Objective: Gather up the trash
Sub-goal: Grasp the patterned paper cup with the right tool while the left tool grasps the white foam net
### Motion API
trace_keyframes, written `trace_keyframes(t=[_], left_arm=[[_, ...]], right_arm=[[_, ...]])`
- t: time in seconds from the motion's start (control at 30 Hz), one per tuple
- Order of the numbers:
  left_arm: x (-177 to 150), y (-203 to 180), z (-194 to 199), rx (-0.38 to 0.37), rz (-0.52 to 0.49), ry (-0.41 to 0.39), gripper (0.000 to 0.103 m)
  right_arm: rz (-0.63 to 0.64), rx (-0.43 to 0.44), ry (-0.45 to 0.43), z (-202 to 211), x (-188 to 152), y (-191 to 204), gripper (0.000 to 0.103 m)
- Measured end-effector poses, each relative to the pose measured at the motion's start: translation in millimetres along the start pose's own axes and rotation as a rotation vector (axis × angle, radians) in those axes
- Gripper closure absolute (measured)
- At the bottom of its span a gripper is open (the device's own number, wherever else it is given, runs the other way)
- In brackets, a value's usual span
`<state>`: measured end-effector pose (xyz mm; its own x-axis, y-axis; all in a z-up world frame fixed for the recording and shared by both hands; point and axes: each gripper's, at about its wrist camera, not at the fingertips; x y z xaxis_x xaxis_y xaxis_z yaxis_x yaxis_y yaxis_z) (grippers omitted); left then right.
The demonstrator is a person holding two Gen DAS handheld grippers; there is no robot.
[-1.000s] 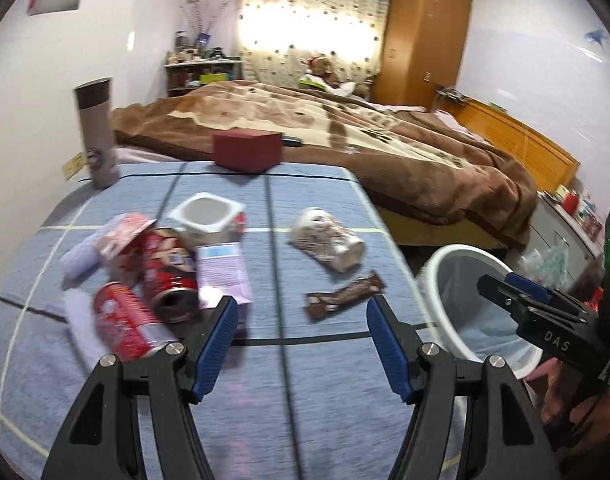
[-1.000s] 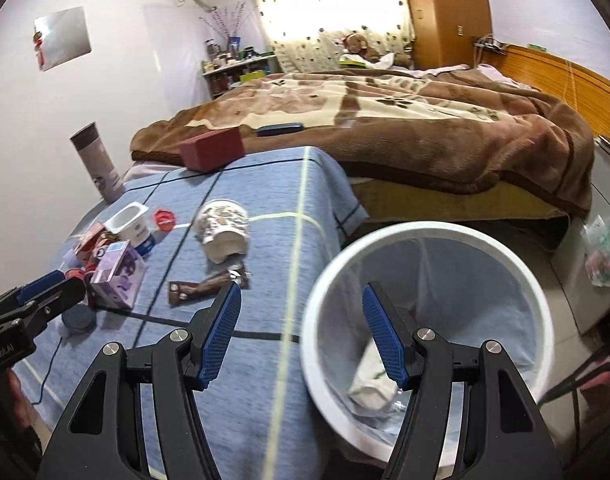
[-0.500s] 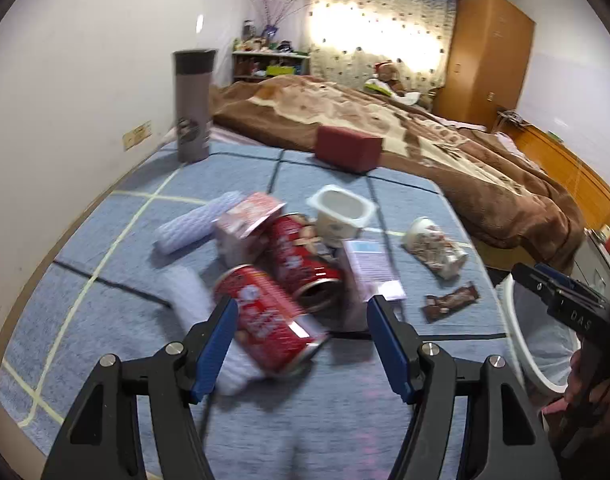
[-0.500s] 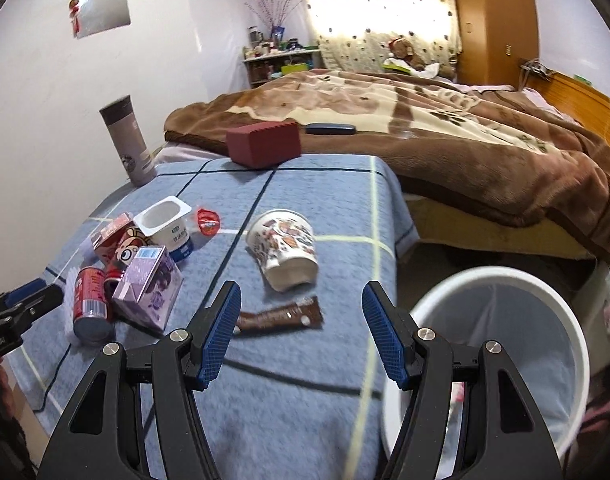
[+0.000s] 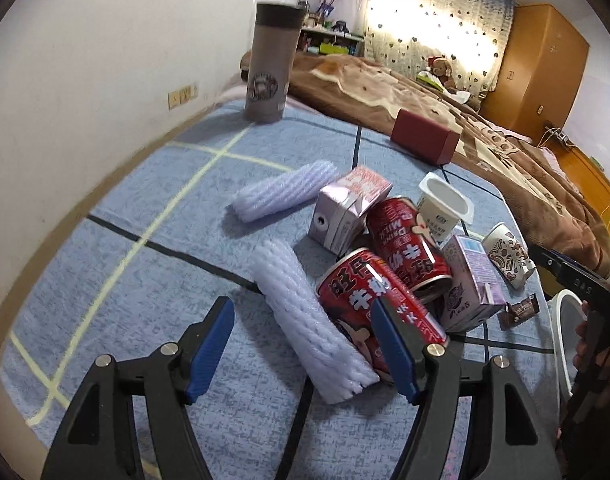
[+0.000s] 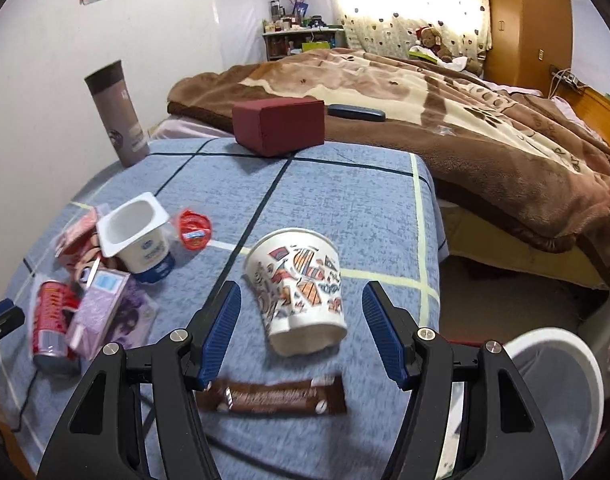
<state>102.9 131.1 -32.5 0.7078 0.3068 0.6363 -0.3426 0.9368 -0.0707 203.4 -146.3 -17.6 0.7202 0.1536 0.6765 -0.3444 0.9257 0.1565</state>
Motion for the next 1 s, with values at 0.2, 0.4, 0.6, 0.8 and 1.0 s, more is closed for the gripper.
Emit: trace_keyframes(t=[0.2,0.4,0.6,0.8,1.0], left_arm=[[0,-1,-19,0.034,0.014,0.048,0.030],[0,-3,-31,0.054,0.005,0.075,0.030],[-2,-3,-36,0.079,0.017,0.085,0.030],[-2,-6,-37,0.100,-0.009,0.080,0.031],[2,-11,-41,0.118,-0.024,0.075,0.041]], right_arm=[[-0.006,-0.002,0.035,-14,4,-4,0.038],[-0.005,-0.005,0.066,-21,4,-4,0.038],[0.002,-0.007,0.086,-29,5,-2,0.038],[0.019,-0.012,0.108,-39,6,1,0.038],[0.010,-0.009,0.129,-42,3,0,0.039]])
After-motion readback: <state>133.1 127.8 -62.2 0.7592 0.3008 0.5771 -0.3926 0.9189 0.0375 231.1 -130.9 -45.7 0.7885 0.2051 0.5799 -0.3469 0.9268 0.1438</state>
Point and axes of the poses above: each gripper's, at about its wrist camera, not at the fingertips, and z roughly against the way its jaws point, y to its left, x to its top, and after that the axes turned 8 degrees about x, right-handed
